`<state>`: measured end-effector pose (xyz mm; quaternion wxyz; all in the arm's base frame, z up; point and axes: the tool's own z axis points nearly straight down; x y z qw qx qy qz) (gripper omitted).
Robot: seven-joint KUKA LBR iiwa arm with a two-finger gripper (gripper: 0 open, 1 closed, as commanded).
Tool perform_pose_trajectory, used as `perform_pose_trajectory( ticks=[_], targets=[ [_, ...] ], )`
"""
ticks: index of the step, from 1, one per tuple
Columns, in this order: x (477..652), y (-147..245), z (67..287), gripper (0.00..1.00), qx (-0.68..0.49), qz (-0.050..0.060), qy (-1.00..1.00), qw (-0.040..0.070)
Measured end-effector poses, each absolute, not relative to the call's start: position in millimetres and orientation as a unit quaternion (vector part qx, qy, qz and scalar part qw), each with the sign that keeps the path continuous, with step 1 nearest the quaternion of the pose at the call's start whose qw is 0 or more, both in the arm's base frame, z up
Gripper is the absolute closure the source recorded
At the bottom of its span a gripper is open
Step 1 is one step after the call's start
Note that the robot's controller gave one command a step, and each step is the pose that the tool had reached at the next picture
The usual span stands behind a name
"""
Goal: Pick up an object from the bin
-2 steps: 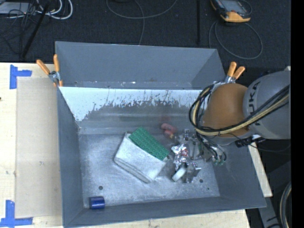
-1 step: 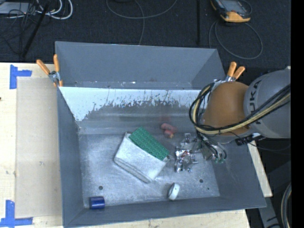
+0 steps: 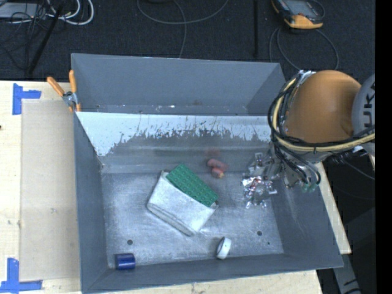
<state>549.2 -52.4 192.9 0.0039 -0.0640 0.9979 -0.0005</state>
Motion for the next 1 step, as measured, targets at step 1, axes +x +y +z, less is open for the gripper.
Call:
perform_pose_trajectory(
  ticks=[1],
  targets=[
    [543.9,-54.4,228.9,1.00,-0.067,0.000,0.998,0.002]
  ],
)
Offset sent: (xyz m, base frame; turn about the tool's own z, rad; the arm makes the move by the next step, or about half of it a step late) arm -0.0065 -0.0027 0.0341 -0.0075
